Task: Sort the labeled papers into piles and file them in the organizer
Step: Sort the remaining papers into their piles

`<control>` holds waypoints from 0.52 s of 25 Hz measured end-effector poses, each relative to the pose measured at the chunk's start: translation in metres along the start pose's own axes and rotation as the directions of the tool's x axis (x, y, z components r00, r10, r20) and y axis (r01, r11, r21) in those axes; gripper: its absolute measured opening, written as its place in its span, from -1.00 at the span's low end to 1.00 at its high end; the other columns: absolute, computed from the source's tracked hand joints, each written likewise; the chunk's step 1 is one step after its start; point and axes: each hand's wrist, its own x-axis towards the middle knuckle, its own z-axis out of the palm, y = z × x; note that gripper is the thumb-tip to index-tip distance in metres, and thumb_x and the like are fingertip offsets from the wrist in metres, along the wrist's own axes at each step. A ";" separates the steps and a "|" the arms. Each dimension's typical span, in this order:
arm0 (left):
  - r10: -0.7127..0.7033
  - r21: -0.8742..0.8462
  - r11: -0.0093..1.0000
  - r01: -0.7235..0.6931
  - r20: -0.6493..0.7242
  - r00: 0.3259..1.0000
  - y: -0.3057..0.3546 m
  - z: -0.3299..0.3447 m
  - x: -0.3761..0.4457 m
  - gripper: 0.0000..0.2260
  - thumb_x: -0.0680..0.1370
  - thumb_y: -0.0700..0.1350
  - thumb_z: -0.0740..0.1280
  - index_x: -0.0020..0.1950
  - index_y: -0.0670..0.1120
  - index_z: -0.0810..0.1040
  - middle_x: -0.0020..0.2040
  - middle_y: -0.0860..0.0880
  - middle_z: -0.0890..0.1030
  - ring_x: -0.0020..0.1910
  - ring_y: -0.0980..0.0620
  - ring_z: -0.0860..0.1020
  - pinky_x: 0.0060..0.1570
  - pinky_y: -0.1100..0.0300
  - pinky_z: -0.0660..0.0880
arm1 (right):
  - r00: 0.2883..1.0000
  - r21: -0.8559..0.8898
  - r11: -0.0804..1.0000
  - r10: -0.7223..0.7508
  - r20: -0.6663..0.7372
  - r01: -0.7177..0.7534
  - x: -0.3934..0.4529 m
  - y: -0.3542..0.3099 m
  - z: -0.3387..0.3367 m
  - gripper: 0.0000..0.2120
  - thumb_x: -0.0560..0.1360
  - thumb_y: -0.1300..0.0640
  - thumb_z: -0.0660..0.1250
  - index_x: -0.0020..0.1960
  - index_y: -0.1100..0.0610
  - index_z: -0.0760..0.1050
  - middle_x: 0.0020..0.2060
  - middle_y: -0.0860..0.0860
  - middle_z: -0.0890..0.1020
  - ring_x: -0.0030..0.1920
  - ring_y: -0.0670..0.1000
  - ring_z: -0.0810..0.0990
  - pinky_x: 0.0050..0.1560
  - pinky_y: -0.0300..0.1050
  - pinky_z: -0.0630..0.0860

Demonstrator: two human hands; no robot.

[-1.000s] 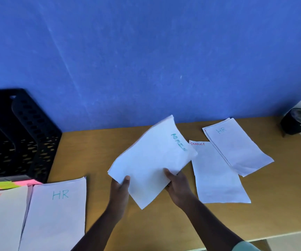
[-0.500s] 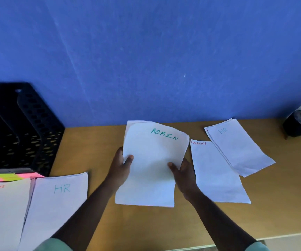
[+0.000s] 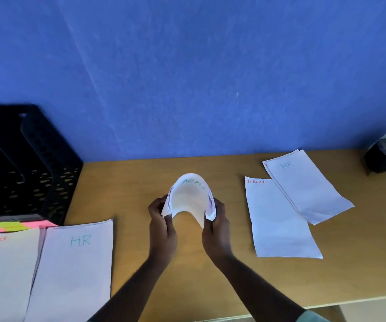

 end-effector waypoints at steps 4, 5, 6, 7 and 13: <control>-0.156 0.061 0.986 0.154 0.040 0.987 -0.017 -0.007 0.004 -0.60 0.62 -0.36 0.11 0.18 0.17 0.27 -0.02 0.19 0.57 -0.12 0.24 0.56 -0.25 0.47 0.41 | 0.982 -0.160 0.972 0.179 0.052 -0.169 0.007 0.018 0.004 -0.78 0.68 0.20 0.16 0.29 0.09 0.45 -0.10 -0.13 0.62 -0.05 0.05 0.64 -0.12 -0.06 0.55; -0.163 0.073 0.984 0.161 0.030 0.986 -0.016 -0.008 0.007 -0.65 0.64 -0.33 0.12 0.17 0.15 0.29 -0.07 0.19 0.56 -0.15 0.27 0.55 -0.28 0.49 0.39 | 0.984 -0.164 0.972 0.173 0.031 -0.166 0.010 0.019 0.003 -0.81 0.68 0.20 0.17 0.24 0.09 0.47 -0.14 -0.11 0.61 -0.11 0.03 0.63 -0.14 -0.04 0.56; -0.156 0.091 0.984 0.155 0.008 0.988 -0.014 -0.010 0.010 -0.71 0.64 -0.30 0.12 0.15 0.11 0.31 -0.11 0.22 0.54 -0.18 0.31 0.54 -0.29 0.51 0.37 | 0.987 -0.163 0.974 0.163 0.004 -0.160 0.013 0.019 0.002 -0.85 0.67 0.20 0.19 0.17 0.09 0.50 -0.19 -0.11 0.61 -0.17 -0.01 0.60 -0.18 -0.05 0.54; -0.148 0.107 0.983 0.150 -0.025 0.989 -0.013 -0.013 0.015 -0.78 0.65 -0.29 0.14 0.14 0.04 0.34 -0.14 0.25 0.50 -0.20 0.32 0.53 -0.29 0.50 0.35 | 0.987 -0.156 0.975 0.158 -0.022 -0.160 0.018 0.019 -0.001 -0.89 0.65 0.21 0.22 0.07 0.09 0.52 -0.24 -0.11 0.60 -0.23 -0.05 0.57 -0.24 -0.07 0.50; -0.478 0.315 0.840 0.441 0.046 0.877 -0.041 -0.047 0.033 -0.93 0.63 -0.21 0.22 0.02 -0.19 0.46 -0.06 -0.11 0.57 -0.07 -0.13 0.54 -0.13 0.14 0.37 | 0.870 0.041 0.884 0.449 0.205 -0.466 0.019 0.045 -0.012 -0.93 0.51 0.24 0.45 -0.14 0.13 0.65 -0.23 0.07 0.73 -0.25 -0.01 0.60 -0.22 -0.11 0.51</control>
